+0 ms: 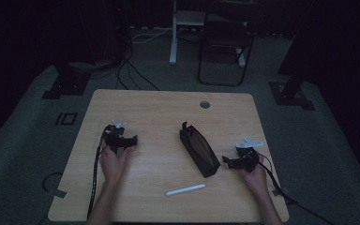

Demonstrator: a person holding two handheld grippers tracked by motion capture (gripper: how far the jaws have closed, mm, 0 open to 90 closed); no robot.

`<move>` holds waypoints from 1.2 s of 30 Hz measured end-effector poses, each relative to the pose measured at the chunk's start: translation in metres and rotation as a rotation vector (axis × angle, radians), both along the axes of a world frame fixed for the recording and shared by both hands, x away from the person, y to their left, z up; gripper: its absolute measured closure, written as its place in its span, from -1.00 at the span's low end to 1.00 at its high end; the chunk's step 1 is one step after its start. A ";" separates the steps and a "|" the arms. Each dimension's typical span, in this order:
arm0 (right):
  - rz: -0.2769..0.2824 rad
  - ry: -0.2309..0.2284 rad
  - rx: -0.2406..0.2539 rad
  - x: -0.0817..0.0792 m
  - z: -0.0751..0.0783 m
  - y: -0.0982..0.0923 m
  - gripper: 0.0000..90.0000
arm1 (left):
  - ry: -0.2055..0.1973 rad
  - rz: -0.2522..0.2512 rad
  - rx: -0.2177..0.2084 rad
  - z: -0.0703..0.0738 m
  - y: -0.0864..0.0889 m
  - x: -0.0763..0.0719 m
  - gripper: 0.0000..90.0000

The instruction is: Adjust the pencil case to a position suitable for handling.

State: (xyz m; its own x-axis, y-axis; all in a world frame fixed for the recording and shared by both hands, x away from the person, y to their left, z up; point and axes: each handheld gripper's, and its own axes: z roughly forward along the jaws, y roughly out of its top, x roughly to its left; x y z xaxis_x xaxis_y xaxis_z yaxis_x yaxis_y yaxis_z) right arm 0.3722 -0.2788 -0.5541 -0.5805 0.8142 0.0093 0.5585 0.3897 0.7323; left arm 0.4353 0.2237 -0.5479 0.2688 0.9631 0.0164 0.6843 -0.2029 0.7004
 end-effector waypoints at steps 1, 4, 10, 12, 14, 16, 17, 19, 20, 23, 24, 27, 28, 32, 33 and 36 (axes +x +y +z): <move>0.000 0.000 0.000 0.000 0.000 0.000 -0.64 | 0.000 0.000 0.000 0.000 0.000 0.000 -0.80; 0.000 0.000 0.000 0.000 0.000 0.000 -0.64 | 0.000 0.000 0.000 0.000 0.000 0.000 -0.80; 0.009 -0.001 0.000 -0.001 0.000 0.000 -0.64 | 0.000 0.000 -0.001 0.000 0.000 0.000 -0.80; 0.018 -0.001 -0.001 -0.001 0.000 -0.001 -0.64 | 0.001 0.000 0.000 0.000 0.000 0.000 -0.80; 0.018 -0.001 0.000 -0.001 0.000 -0.001 -0.64 | 0.001 0.000 0.000 0.000 0.000 0.000 -0.80; 0.006 0.000 0.001 -0.001 0.000 0.000 -0.63 | 0.001 0.000 0.000 0.000 0.000 0.000 -0.80; 0.001 -0.001 0.001 -0.002 0.000 0.000 -0.60 | 0.001 0.000 0.000 0.000 0.000 0.000 -0.80; -0.020 -0.004 -0.003 -0.003 0.002 -0.001 -0.36 | 0.001 0.000 0.000 0.000 0.000 0.000 -0.80; -0.041 -0.012 -0.015 -0.005 0.004 -0.001 -0.34 | 0.000 0.001 0.000 0.000 0.000 0.000 -0.80; -0.067 -0.046 0.016 -0.010 0.011 -0.002 -0.30 | 0.001 0.001 0.000 0.000 0.000 0.000 -0.80; -0.071 -0.051 0.023 -0.012 0.013 -0.002 -0.31 | 0.001 0.000 0.000 0.000 0.000 0.000 -0.80; -0.073 -0.057 0.040 -0.016 0.018 -0.001 -0.37 | 0.001 0.000 0.000 0.000 0.000 0.000 -0.80; -0.072 -0.059 0.040 -0.018 0.019 0.001 -0.37 | 0.001 0.000 0.000 0.000 0.000 0.000 -0.80; -0.070 -0.080 0.064 -0.024 0.027 0.005 -0.37 | 0.001 0.001 0.000 0.000 0.000 0.000 -0.80; -0.070 -0.086 0.072 -0.026 0.030 0.006 -0.37 | 0.001 0.000 0.000 0.000 0.000 0.000 -0.80; -0.060 -0.085 0.085 -0.029 0.036 0.009 -0.38 | 0.001 0.000 0.000 0.000 0.000 0.000 -0.80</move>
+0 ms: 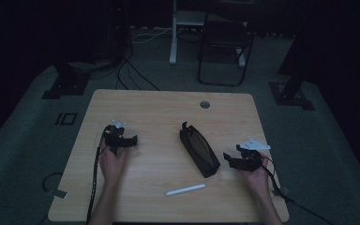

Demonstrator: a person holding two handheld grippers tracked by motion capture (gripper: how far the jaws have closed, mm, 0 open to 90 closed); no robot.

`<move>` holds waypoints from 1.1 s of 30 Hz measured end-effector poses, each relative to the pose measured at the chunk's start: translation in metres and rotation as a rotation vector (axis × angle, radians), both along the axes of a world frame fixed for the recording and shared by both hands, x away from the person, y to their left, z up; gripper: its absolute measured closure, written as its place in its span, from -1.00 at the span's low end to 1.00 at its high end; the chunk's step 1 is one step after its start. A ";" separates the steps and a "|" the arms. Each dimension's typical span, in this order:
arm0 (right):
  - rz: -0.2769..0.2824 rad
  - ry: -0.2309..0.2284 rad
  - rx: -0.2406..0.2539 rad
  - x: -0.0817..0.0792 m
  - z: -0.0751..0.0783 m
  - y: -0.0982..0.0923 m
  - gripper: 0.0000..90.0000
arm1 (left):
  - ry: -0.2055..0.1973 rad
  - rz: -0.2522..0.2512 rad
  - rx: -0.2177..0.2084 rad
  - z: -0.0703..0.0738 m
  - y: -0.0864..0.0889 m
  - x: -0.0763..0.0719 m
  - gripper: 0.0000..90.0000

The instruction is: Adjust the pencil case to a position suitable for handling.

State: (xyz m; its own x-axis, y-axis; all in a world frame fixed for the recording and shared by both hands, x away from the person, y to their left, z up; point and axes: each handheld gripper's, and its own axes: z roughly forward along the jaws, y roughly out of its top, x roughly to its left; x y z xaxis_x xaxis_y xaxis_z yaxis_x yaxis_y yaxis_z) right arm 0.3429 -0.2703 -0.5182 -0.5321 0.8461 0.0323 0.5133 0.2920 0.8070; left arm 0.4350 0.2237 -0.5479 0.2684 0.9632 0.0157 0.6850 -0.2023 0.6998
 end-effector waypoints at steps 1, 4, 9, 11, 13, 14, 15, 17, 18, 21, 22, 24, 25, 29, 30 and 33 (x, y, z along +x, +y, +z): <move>0.002 0.007 0.004 -0.001 0.001 0.001 -0.38 | 0.000 0.000 0.000 0.000 0.000 0.000 -0.80; 0.008 0.011 -0.001 -0.003 0.002 0.004 -0.38 | 0.000 0.000 0.000 0.000 0.000 0.000 -0.80; 0.010 0.006 0.003 -0.006 0.005 0.006 -0.34 | 0.000 0.001 0.000 0.000 0.000 0.000 -0.80; 0.016 0.002 0.011 -0.009 0.006 0.007 -0.30 | 0.000 0.000 0.000 0.000 0.000 0.000 -0.80; 0.021 -0.003 0.011 -0.011 0.008 0.009 -0.27 | 0.000 0.000 0.000 0.000 0.000 0.000 -0.80; 0.024 -0.007 0.011 -0.011 0.008 0.010 -0.26 | 0.000 0.001 0.000 0.000 0.000 0.000 -0.80; 0.026 -0.010 0.012 -0.012 0.009 0.011 -0.24 | 0.000 0.000 0.000 0.000 0.000 0.000 -0.80; 0.033 -0.014 0.014 -0.013 0.010 0.013 -0.23 | 0.000 0.000 0.000 0.000 0.000 0.000 -0.80; 0.045 -0.022 0.019 -0.015 0.012 0.015 -0.19 | 0.000 0.000 0.000 0.000 0.000 0.000 -0.80; 0.055 -0.025 0.020 -0.018 0.014 0.019 -0.19 | 0.000 0.000 0.000 0.000 0.000 0.000 -0.80; 0.061 -0.027 0.020 -0.018 0.015 0.020 -0.19 | 0.000 0.000 0.000 0.000 0.000 0.000 -0.80; 0.073 -0.027 0.017 -0.020 0.016 0.024 -0.19 | 0.000 0.001 0.000 0.000 0.000 0.000 -0.80; 0.079 -0.026 0.014 -0.021 0.016 0.026 -0.19 | 0.000 0.001 0.000 0.000 0.000 0.000 -0.80; 0.092 -0.027 0.020 -0.022 0.017 0.030 -0.19 | -0.001 0.001 0.000 0.000 0.000 0.000 -0.80; 0.089 -0.030 0.013 -0.023 0.018 0.033 -0.26 | 0.000 0.001 0.000 0.000 0.000 0.000 -0.80; 0.089 -0.029 0.012 -0.024 0.019 0.038 -0.32 | 0.000 0.000 0.000 0.000 0.000 0.000 -0.80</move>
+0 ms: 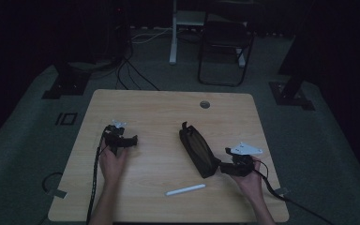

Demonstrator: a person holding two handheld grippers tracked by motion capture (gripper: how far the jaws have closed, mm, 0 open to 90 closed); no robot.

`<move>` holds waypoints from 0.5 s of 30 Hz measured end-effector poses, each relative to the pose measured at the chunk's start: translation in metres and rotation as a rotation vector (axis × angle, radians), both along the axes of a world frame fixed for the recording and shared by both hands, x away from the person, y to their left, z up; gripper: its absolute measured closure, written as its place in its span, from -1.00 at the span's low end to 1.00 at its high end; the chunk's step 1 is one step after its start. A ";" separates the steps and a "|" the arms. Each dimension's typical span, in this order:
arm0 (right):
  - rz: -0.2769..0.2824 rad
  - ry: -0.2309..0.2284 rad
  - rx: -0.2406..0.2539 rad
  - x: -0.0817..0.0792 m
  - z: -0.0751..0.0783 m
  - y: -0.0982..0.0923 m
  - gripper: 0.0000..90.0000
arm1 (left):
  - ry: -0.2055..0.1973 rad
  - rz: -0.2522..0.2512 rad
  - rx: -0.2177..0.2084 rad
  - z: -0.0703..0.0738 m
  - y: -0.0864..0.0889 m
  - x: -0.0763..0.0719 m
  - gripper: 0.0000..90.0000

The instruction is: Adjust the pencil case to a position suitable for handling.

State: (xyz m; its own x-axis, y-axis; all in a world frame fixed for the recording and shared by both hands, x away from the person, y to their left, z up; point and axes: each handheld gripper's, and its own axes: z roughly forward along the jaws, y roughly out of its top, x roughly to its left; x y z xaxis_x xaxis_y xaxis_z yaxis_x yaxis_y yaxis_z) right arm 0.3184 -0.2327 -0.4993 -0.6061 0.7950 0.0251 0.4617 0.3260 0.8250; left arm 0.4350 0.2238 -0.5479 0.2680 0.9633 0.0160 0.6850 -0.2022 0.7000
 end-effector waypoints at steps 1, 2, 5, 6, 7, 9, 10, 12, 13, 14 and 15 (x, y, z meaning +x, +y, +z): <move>0.000 0.000 0.000 0.000 0.000 0.000 -0.32 | 0.000 0.000 0.000 0.000 0.000 0.000 -0.80; 0.000 0.000 -0.003 0.000 0.000 0.002 -0.32 | 0.000 0.000 0.000 0.000 0.000 0.000 -0.80; 0.005 0.003 0.004 -0.002 0.000 0.006 -0.33 | 0.000 0.000 -0.001 0.000 0.000 0.000 -0.80; 0.002 0.004 0.002 -0.002 0.000 0.006 -0.33 | 0.000 0.001 -0.001 0.000 0.000 0.000 -0.80; -0.001 0.006 0.003 -0.002 0.000 0.006 -0.33 | -0.001 0.001 -0.001 0.000 0.000 0.000 -0.80; 0.001 0.009 0.007 -0.002 0.000 0.006 -0.33 | -0.001 0.001 -0.001 0.000 0.000 0.000 -0.80; 0.001 0.009 0.007 -0.002 0.000 0.006 -0.33 | -0.001 0.001 -0.001 0.000 0.000 0.000 -0.80; 0.008 0.013 0.005 -0.002 -0.001 0.006 -0.33 | 0.000 0.001 0.000 0.000 0.000 0.000 -0.80; 0.009 0.013 0.005 -0.002 -0.001 0.006 -0.31 | 0.000 0.001 0.000 0.000 0.000 0.000 -0.80; 0.010 0.010 0.001 -0.002 -0.001 0.006 -0.27 | 0.000 0.001 -0.001 0.000 0.000 0.000 -0.80; 0.009 0.005 -0.001 -0.002 0.000 0.006 -0.23 | 0.000 0.001 0.000 0.000 0.000 0.000 -0.80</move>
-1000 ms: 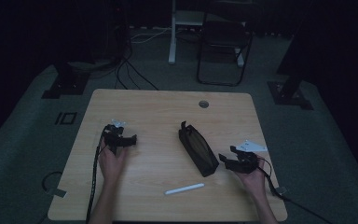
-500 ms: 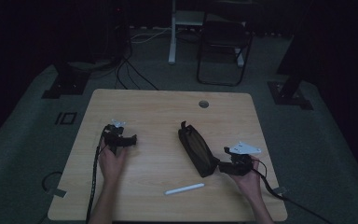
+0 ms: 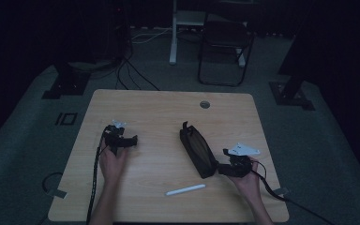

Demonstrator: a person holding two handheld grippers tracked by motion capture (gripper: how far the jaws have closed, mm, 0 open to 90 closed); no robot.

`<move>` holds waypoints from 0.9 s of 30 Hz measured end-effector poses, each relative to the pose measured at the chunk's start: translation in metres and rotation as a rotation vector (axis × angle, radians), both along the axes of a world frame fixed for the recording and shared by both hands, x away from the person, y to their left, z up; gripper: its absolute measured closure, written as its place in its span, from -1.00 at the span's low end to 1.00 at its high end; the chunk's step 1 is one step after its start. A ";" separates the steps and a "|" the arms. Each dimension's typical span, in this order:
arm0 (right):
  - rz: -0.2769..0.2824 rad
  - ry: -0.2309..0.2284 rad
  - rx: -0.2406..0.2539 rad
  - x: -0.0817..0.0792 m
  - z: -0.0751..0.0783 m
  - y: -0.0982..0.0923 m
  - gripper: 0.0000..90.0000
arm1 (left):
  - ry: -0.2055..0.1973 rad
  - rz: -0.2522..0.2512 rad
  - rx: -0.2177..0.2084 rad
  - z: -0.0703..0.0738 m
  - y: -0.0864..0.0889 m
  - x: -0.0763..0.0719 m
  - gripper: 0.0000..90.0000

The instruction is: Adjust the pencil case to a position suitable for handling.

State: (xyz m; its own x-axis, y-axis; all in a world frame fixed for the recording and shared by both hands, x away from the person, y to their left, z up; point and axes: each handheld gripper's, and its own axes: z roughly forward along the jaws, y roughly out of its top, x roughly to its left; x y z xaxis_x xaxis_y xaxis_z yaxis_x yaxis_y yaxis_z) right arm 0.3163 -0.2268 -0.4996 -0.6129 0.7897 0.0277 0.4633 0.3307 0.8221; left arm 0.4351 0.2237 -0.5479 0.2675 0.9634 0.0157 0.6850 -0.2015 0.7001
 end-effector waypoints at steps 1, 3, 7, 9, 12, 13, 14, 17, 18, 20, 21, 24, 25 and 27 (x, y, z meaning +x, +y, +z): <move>-0.004 -0.003 -0.004 0.000 0.000 -0.001 -0.20 | 0.000 0.000 0.000 0.000 0.000 0.000 -0.80; -0.016 -0.013 -0.017 0.000 0.001 -0.002 -0.10 | 0.000 0.000 0.000 0.000 0.000 0.000 -0.80; -0.037 -0.026 -0.039 -0.001 0.003 -0.004 0.09 | 0.000 0.001 0.000 0.000 0.000 0.000 -0.80; -0.049 -0.036 -0.043 -0.001 0.003 -0.004 0.24 | -0.001 0.001 -0.001 0.000 0.000 0.000 -0.80; -0.050 -0.035 -0.036 -0.001 0.003 -0.004 0.30 | -0.001 0.001 -0.001 0.000 0.000 0.000 -0.80; -0.050 -0.033 -0.032 -0.001 0.003 -0.004 0.27 | -0.001 0.001 -0.001 0.000 0.000 0.000 -0.80; -0.045 -0.027 -0.028 -0.001 0.003 -0.004 0.22 | -0.001 0.001 -0.001 0.000 0.000 0.000 -0.80; -0.025 -0.010 -0.002 -0.001 0.002 -0.002 0.10 | 0.000 0.000 0.000 0.000 0.000 0.000 -0.80; -0.016 -0.005 0.005 -0.001 0.002 -0.002 0.05 | -0.001 0.001 -0.001 0.000 0.000 0.000 -0.80; -0.003 0.003 0.017 -0.001 0.001 0.000 0.00 | 0.000 0.001 0.000 0.000 0.000 0.000 -0.80; -0.002 0.003 0.020 -0.002 0.000 0.000 -0.03 | 0.000 0.000 -0.001 0.000 0.000 0.000 -0.80; -0.011 0.000 0.029 -0.003 0.003 0.001 -0.07 | 0.000 0.001 -0.001 0.000 0.000 0.000 -0.80; -0.011 -0.008 0.030 -0.004 0.004 0.002 -0.08 | -0.001 0.001 -0.001 0.000 0.000 0.000 -0.80; -0.006 -0.016 0.027 -0.007 0.006 0.005 -0.09 | 0.000 0.000 0.000 0.000 0.000 0.000 -0.80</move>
State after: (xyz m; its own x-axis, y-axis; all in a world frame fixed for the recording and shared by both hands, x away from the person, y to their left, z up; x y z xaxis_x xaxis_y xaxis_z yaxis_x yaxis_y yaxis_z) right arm 0.3095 -0.2217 -0.4932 -0.6085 0.7926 0.0393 0.4521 0.3055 0.8380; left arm 0.4351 0.2238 -0.5479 0.2674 0.9635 0.0155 0.6849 -0.2013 0.7002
